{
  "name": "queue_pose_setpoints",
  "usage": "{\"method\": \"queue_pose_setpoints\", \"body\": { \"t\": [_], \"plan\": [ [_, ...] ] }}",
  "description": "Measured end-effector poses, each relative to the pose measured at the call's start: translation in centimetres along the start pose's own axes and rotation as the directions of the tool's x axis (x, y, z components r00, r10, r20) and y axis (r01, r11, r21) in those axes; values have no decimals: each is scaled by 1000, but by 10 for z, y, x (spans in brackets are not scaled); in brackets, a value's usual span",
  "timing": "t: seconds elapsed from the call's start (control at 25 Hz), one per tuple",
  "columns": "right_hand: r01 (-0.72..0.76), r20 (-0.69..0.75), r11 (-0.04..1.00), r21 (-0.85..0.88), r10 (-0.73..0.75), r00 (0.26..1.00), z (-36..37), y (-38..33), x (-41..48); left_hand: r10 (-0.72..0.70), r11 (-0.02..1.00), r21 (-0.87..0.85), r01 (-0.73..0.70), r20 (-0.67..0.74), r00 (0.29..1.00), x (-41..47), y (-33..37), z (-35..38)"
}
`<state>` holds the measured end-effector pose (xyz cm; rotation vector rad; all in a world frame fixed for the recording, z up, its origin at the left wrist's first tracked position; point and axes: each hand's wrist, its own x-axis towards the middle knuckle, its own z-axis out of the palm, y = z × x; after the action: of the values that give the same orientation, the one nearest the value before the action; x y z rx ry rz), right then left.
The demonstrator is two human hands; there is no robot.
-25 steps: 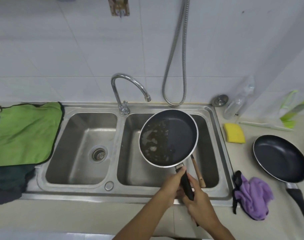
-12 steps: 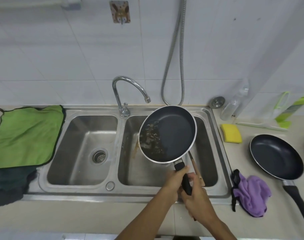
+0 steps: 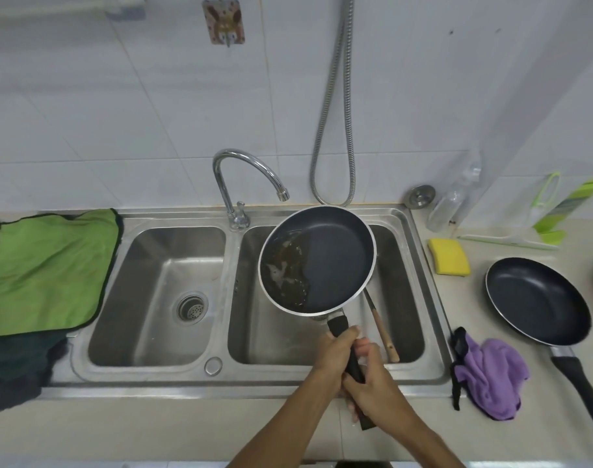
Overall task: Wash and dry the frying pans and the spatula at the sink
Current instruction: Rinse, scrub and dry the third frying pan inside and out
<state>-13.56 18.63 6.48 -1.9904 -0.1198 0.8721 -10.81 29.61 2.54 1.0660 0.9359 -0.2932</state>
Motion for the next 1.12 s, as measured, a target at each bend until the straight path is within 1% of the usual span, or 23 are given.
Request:
{"method": "queue_pose_setpoints", "body": {
  "t": [0.08,0.12,0.16,0.2,0.24,0.28,0.32,0.36,0.44,0.52,0.56,0.6,0.64,0.68,0.72,0.76,0.8,0.84,0.88,0.92,0.96,1.0,1.12],
  "plan": [
    [57,193,995,-87,-39,980,-35,-3,6,49,999,-17,-49,-3,999,8,-1,-9],
    [88,198,982,-165,-54,979,-60,-5,17,66,998,-17,-66,-3,998,10,-2,-15],
    [99,94,963,-251,-77,993,-87,-6,34,72,997,-6,-72,-9,997,11,-2,-23],
    [68,-105,931,-358,-113,988,-116,-5,56,67,997,24,-67,-18,998,12,-2,-30],
    [1,-331,902,-431,-159,930,-147,-4,82,60,997,59,-58,-27,998,11,-2,-38],
    [-52,-495,887,-459,-206,844,-172,-1,110,59,994,91,-56,-34,998,10,0,-45],
    [-103,-580,875,-472,-220,784,-193,1,136,66,990,125,-61,-39,997,8,2,-51],
    [-166,-608,856,-489,-198,769,-208,8,161,77,985,159,-69,-42,996,7,5,-56],
    [-301,-582,770,-563,-110,806,-225,28,199,102,975,205,-90,-47,994,9,12,-60],
    [-361,-561,723,-589,-45,826,-231,46,214,125,969,223,-110,-54,991,11,16,-63],
    [-366,-578,748,-554,-30,815,-233,50,212,132,967,225,-116,-59,989,13,17,-65],
    [-362,-629,802,-474,-21,778,-235,50,209,136,965,235,-119,-58,989,13,17,-68],
    [-361,-695,855,-374,-1,719,-233,43,205,138,960,253,-119,-57,989,14,19,-70],
    [-314,-739,891,-329,-36,673,-225,32,199,137,955,273,-117,-57,989,15,19,-71],
    [-187,-742,911,-367,-166,650,-208,16,193,134,951,290,-111,-63,989,15,20,-71],
    [2,-677,885,-466,-358,642,-179,-3,188,131,948,301,-104,-69,989,16,21,-71],
    [205,-538,811,-547,-528,657,-143,-21,182,125,947,305,-97,-75,989,17,21,-70],
    [375,-343,690,-619,-667,661,-106,-35,182,120,949,304,-90,-83,989,17,22,-69],
    [489,-124,539,-686,-749,651,-72,-44,188,119,949,304,-88,-85,989,17,22,-69],
    [539,63,405,-739,-755,653,-44,-48,200,122,948,306,-92,-83,989,16,21,-69],
    [551,184,324,-769,-713,677,-23,-53,214,129,945,311,-99,-78,988,15,21,-68],
    [542,232,293,-787,-675,701,-14,-62,228,137,943,314,-107,-77,988,13,21,-68],
    [406,198,267,-874,-568,799,-29,-88,252,154,939,320,-121,-80,985,11,22,-70]
  ]
}}
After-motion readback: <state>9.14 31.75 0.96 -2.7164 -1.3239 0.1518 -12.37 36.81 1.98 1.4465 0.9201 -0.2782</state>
